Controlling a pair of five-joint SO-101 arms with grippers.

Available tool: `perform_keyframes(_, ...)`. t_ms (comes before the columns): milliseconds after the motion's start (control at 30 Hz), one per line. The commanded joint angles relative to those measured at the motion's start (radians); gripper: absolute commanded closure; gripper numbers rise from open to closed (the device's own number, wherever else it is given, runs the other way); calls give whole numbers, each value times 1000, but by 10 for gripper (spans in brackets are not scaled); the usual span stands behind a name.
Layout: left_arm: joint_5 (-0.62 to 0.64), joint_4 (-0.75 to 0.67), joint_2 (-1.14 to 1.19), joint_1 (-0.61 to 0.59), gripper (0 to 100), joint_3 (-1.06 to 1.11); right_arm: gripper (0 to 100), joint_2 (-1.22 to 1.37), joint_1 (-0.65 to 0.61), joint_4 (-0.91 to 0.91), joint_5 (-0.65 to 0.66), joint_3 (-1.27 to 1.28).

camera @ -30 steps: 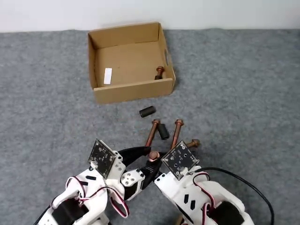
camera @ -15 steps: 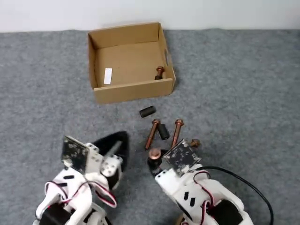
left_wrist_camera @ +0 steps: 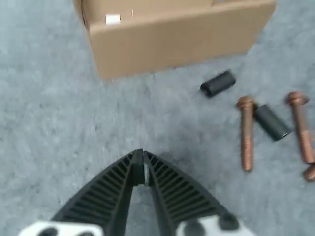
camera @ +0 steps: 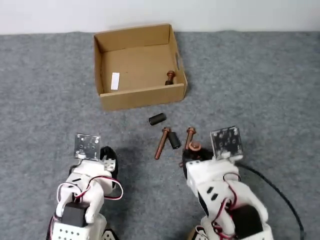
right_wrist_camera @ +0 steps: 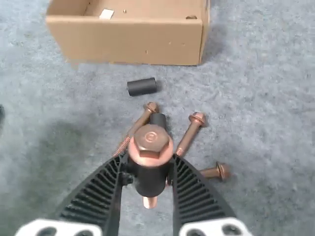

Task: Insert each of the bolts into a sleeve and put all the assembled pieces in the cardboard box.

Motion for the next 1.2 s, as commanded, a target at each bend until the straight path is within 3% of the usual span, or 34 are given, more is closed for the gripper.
perform_keyframes(0, -8, -43, -8, -6, 995, -1, 991, 268, 13, -87, -64, -235)
perform_keyframes(533, -9, -21, -3, -54, 995, 1, 991, 1314, 13, -572, -64, -921)
perform_keyframes(800, -9, -26, -3, -55, 995, 1, 991, 1701, 16, -596, -57, -1286)
perform_keyframes(933, -9, -26, -3, -55, 995, 1, 991, 1877, 13, -593, 11, -1456)
perform_keyframes(1167, -9, -28, -3, -55, 995, 1, 991, 2098, 12, -587, 97, -1571)
